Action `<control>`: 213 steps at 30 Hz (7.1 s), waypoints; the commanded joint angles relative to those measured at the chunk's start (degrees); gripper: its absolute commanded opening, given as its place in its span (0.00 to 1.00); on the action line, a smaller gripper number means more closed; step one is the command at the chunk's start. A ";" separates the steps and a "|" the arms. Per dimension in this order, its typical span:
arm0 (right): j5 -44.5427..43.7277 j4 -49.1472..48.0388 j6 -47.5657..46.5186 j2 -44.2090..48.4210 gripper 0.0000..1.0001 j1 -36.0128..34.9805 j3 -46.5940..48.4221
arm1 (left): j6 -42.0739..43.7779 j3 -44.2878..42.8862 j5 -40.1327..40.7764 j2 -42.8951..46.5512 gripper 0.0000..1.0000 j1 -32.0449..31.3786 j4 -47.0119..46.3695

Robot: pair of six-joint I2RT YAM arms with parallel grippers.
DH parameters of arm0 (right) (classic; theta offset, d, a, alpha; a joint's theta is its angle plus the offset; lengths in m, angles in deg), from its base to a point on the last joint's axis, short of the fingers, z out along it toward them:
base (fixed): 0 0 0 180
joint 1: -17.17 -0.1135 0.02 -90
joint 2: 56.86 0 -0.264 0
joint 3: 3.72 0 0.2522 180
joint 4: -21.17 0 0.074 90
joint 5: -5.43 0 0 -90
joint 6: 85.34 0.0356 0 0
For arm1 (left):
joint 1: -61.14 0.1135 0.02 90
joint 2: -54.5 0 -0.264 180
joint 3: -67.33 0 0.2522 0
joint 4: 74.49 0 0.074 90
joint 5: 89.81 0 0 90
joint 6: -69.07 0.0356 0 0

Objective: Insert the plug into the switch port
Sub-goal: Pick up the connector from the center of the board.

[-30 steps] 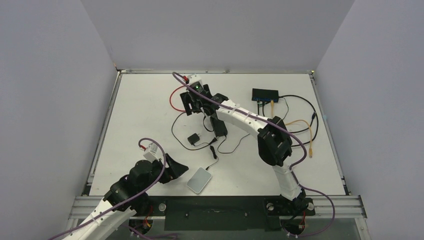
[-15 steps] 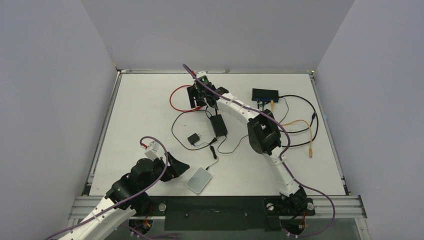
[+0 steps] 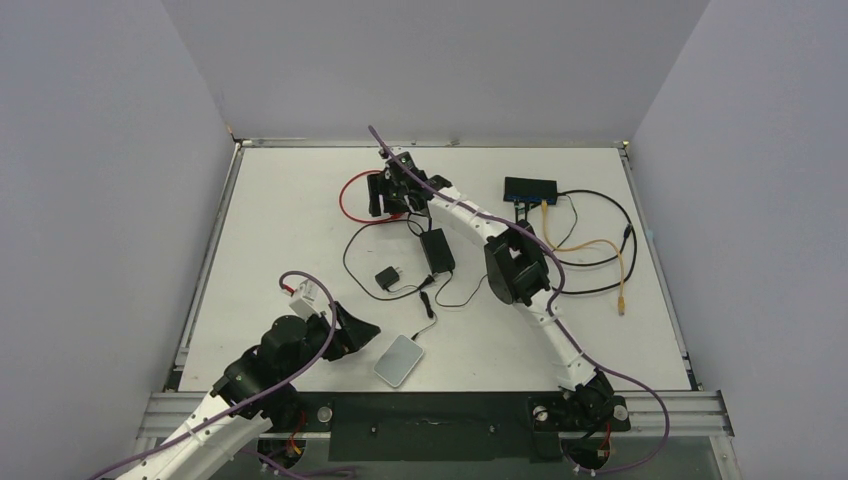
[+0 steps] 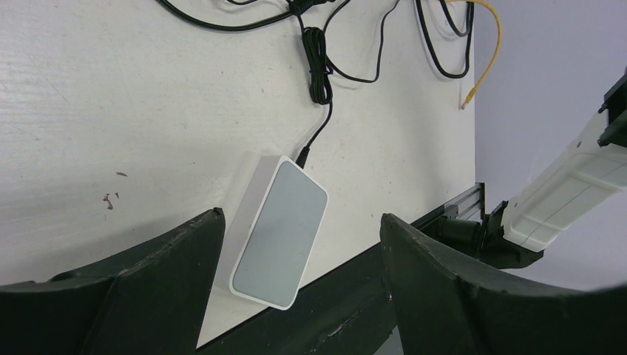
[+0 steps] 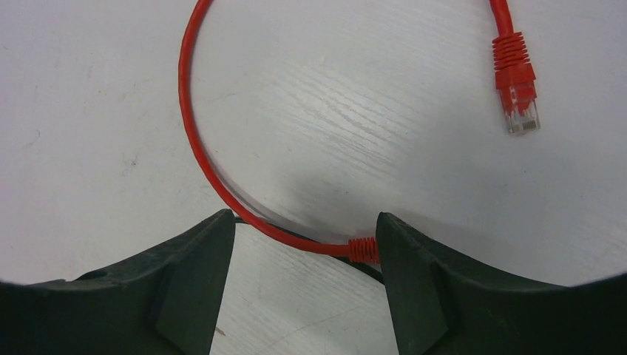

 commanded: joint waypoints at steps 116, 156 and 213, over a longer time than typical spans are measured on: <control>-10.00 -10.98 -14.85 7.57 0.00 -14.95 -12.09 | 0.30 -7.61 2.67 10.93 0.75 0.58 11.06; 0.44 -60.54 6.49 71.53 0.00 -13.86 -79.56 | 7.87 -11.61 -8.72 0.26 0.75 0.43 -13.97; 1.02 -61.83 -0.82 89.94 0.00 -33.53 -87.17 | 2.42 -8.45 -20.43 -14.76 0.58 1.18 -29.33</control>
